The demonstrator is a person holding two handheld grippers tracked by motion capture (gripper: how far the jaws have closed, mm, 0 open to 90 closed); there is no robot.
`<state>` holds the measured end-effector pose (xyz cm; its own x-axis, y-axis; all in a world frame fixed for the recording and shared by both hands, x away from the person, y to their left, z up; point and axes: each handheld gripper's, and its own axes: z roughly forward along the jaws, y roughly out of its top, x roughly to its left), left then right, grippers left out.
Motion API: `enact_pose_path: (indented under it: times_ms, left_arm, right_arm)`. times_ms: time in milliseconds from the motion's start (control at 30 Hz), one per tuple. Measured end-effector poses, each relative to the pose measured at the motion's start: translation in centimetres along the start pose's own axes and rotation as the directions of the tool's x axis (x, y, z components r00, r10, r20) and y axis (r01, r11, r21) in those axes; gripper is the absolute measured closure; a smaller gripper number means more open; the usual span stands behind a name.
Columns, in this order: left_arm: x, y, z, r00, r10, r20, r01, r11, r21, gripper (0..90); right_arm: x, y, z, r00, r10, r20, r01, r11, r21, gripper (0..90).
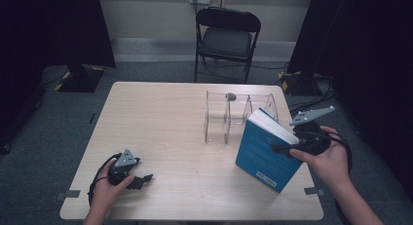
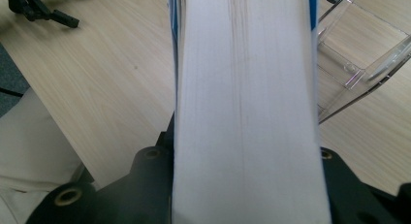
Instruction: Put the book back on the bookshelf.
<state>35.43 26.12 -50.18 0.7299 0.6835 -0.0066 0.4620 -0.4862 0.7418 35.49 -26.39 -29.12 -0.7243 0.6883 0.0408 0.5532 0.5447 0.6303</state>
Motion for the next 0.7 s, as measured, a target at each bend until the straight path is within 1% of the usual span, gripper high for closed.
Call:
enact_pose_path:
  times_ms: [33,67,233,300,333,400,500,567,700]
  left_arm:
    - [0.0,0.0,0.0,1.0,0.001,0.0,-0.001,1.0,-0.001,15.3]
    - [0.0,0.0,0.0,1.0,0.0,0.0,0.0,1.0,0.0,15.3]
    - [0.0,0.0,0.0,1.0,0.001,0.0,-0.001,1.0,-0.001,15.3]
    - [0.0,0.0,0.0,1.0,-0.006,0.002,0.006,1.0,-0.001,15.3]
    - [0.0,0.0,0.0,1.0,-0.006,0.002,0.006,1.0,-0.001,15.3]
    - [0.0,0.0,0.0,1.0,-0.006,0.001,0.006,1.0,-0.001,15.3]
    - [0.0,0.0,0.0,1.0,-0.005,0.001,0.005,1.0,0.001,15.3]
    - [0.0,0.0,0.0,1.0,-0.006,0.002,0.006,1.0,-0.001,15.3]
    - [0.0,0.0,0.0,1.0,-0.005,0.001,0.005,1.0,0.001,15.3]
  right_arm:
    - [-0.1,-0.2,0.0,1.0,0.006,0.001,-0.006,1.0,-0.003,61.7]
    - [-0.1,-0.3,0.0,1.0,0.002,-0.001,-0.002,1.0,-0.007,61.7]
    - [-0.2,-0.8,0.1,1.0,0.006,0.006,-0.006,1.0,-0.004,61.7]
    - [-0.3,-1.0,0.1,0.9999,0.008,0.008,-0.008,1.0,-0.006,61.7]
    - [-0.5,-1.3,0.1,0.9998,0.017,0.003,-0.017,1.0,-0.016,61.6]
    - [-0.5,-1.4,0.0,0.9997,0.023,0.005,-0.022,1.0,-0.013,61.6]
    - [-0.7,-1.7,0.0,0.9998,0.02,0.0,-0.02,1.0,-0.023,61.5]
    - [-0.7,-1.8,-0.1,0.9999,0.011,0.009,-0.011,1.0,-0.014,61.4]
    - [-0.7,-2.3,-0.2,0.9999,0.005,0.009,-0.005,1.0,-0.024,61.1]
